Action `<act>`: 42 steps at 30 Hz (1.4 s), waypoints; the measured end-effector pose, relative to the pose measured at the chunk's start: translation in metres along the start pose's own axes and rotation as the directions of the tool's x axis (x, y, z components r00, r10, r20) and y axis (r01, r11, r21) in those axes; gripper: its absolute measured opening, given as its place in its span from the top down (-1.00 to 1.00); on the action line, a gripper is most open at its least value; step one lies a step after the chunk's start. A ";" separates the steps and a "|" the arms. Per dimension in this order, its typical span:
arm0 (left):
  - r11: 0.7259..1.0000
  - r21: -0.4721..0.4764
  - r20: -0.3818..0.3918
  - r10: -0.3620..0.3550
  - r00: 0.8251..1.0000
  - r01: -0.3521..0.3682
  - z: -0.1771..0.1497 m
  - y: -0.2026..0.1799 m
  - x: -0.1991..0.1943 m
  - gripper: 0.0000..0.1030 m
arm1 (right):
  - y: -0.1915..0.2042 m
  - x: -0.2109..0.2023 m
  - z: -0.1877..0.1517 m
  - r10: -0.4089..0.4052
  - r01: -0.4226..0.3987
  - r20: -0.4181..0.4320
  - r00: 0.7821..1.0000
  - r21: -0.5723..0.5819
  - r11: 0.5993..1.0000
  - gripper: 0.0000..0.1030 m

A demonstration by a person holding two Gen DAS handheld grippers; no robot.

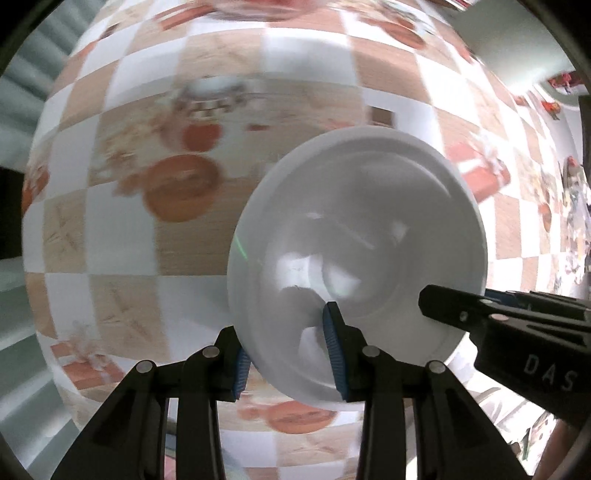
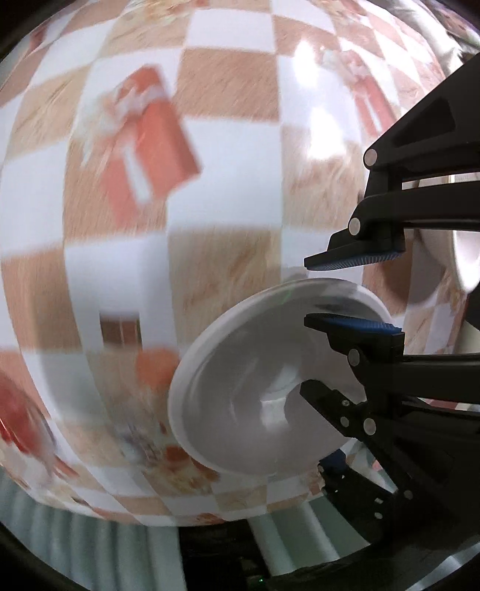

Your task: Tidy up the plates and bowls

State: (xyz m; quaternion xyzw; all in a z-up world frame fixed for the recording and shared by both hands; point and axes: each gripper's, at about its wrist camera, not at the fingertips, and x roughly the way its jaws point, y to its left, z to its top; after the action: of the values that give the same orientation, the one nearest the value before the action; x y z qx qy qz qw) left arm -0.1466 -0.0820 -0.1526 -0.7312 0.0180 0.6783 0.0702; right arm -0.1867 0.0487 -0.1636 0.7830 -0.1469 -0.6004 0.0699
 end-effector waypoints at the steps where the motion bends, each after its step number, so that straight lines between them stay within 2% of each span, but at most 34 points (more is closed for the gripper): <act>1: 1.000 0.014 -0.001 0.001 1.000 -0.001 0.000 -0.009 0.001 0.24 | -0.011 -0.001 -0.002 -0.001 0.001 0.000 1.000 0.008 1.000 0.48; 9: 0.996 0.089 -0.016 -0.014 1.000 0.015 -0.007 -0.063 0.005 0.24 | -0.062 -0.008 -0.013 -0.031 0.032 -0.014 0.999 0.043 0.999 0.48; 12: 0.992 0.123 -0.020 -0.010 1.000 0.013 -0.020 -0.085 0.008 0.24 | -0.077 -0.008 -0.022 -0.042 0.042 -0.022 0.999 0.041 0.998 0.48; 17: 0.989 0.144 -0.033 -0.010 0.999 0.015 -0.038 -0.105 0.012 0.24 | -0.083 -0.004 -0.032 -0.044 0.045 -0.030 0.999 0.040 0.998 0.48; 18: 0.989 0.150 -0.032 -0.006 0.999 0.011 -0.052 -0.122 0.019 0.24 | -0.087 -0.006 -0.036 -0.048 0.049 -0.028 0.998 0.036 0.998 0.48; 20: 0.985 0.171 -0.025 0.006 1.000 -0.002 -0.060 -0.140 0.025 0.24 | -0.096 -0.011 -0.038 -0.062 0.062 -0.020 0.998 0.019 0.998 0.48; 21: 0.985 0.174 -0.022 0.010 1.000 -0.006 -0.053 -0.146 0.027 0.23 | -0.091 -0.012 -0.040 -0.066 0.066 -0.009 0.998 0.012 0.998 0.48; 24: 0.987 0.157 -0.008 0.019 1.000 -0.017 -0.062 -0.161 0.031 0.17 | -0.102 -0.018 -0.051 -0.060 0.060 0.024 0.998 0.006 0.998 0.47; 25: 0.989 0.144 -0.001 0.021 1.000 -0.020 -0.063 -0.160 0.031 0.10 | -0.106 -0.020 -0.052 -0.055 0.055 0.032 0.998 0.012 0.998 0.47; 27: 0.991 0.129 0.017 0.032 0.999 -0.034 -0.058 -0.137 0.018 -0.32 | -0.117 -0.027 -0.055 -0.036 0.035 0.049 0.998 0.028 0.999 0.47; 29: 0.992 0.118 0.036 0.044 0.998 -0.048 -0.054 -0.136 0.006 -0.39 | -0.120 -0.029 -0.064 -0.025 0.022 0.060 0.998 0.047 0.999 0.43; 30: 0.992 0.115 0.037 0.046 0.998 -0.050 -0.054 -0.131 0.005 -0.39 | -0.128 -0.031 -0.063 -0.022 0.019 0.063 0.998 0.055 0.998 0.16; 31: 0.992 0.113 0.036 0.050 0.998 -0.054 -0.054 -0.128 0.005 -0.39 | -0.134 -0.033 -0.065 -0.021 0.017 0.070 0.997 0.060 0.998 -0.27; 32: 0.992 0.110 0.035 0.056 0.998 -0.060 -0.053 -0.125 0.006 -0.39 | -0.140 -0.036 -0.068 -0.021 0.016 0.079 0.997 0.060 0.998 -0.35; 36: 0.991 0.104 0.034 0.077 0.996 -0.080 -0.047 -0.107 0.008 -0.39 | -0.154 -0.043 -0.065 -0.007 0.001 0.087 0.996 0.068 0.998 -0.35; 41: 0.992 0.102 0.034 0.075 0.997 -0.078 -0.045 -0.103 0.008 -0.39 | -0.162 -0.038 -0.076 -0.006 -0.001 0.091 0.996 0.078 0.997 -0.35; 42: 0.992 0.104 0.037 0.074 0.997 -0.078 -0.045 -0.086 0.002 -0.40 | -0.165 -0.039 -0.077 -0.007 -0.001 0.094 0.996 0.079 0.997 -0.35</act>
State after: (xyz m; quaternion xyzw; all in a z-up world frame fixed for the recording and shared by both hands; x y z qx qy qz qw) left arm -0.0918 -0.0022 -0.1446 -0.7139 0.0805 0.6906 0.0832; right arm -0.0977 0.2122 -0.1541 0.7562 -0.1725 -0.6304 0.0309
